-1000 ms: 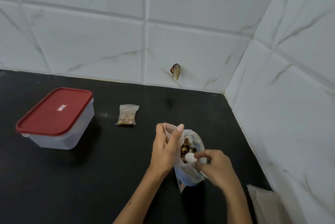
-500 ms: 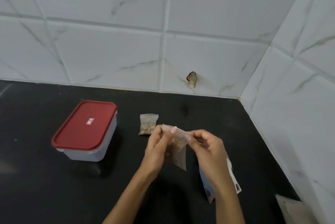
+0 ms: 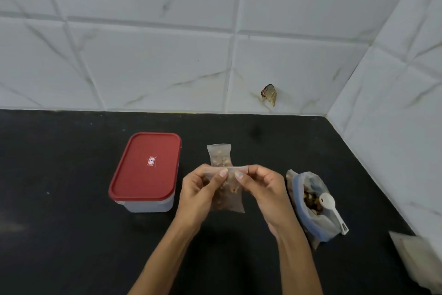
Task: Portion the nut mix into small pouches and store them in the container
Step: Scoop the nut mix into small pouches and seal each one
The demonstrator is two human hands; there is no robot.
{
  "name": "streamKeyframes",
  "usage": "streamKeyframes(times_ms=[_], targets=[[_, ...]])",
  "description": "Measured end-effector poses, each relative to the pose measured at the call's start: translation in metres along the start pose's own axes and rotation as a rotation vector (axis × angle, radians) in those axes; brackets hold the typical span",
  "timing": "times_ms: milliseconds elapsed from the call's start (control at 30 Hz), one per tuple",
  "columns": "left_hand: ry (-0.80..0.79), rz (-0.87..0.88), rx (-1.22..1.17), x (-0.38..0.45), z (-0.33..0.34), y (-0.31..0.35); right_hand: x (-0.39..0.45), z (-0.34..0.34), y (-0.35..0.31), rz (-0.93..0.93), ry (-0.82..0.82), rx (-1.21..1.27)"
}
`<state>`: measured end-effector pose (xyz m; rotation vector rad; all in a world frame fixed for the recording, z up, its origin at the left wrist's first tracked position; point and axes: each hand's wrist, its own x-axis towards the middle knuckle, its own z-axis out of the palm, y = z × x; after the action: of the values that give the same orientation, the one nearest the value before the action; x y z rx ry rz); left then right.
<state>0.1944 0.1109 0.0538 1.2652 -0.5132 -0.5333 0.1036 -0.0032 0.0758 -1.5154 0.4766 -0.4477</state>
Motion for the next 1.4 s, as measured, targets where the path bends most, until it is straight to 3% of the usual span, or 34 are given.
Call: streamKeyframes(times_ms=[233,600,800,1033,1167,1400], targets=[[-0.113,-0.060,-0.004,0.001,-0.017,-0.005,-0.009,0.013,0.016,0.063,0.098,0.143],[0.035,-0.227,0.001,0.018,0.004,-0.006,0.015,-0.007,0.009,0.087,0.143,0.237],[0.082,-0.252,-0.061,0.025,0.018,-0.011,0.028,-0.027,0.010,0.094,0.025,0.297],[0.008,-0.198,-0.038,0.026,0.033,-0.025,0.033,-0.045,0.023,-0.007,-0.042,0.066],[0.059,-0.196,0.074,0.030,0.038,-0.029,0.038,-0.052,0.028,-0.068,-0.040,-0.060],[0.143,-0.116,0.134,0.039,0.047,-0.027,0.052,-0.052,0.031,0.012,-0.041,0.025]])
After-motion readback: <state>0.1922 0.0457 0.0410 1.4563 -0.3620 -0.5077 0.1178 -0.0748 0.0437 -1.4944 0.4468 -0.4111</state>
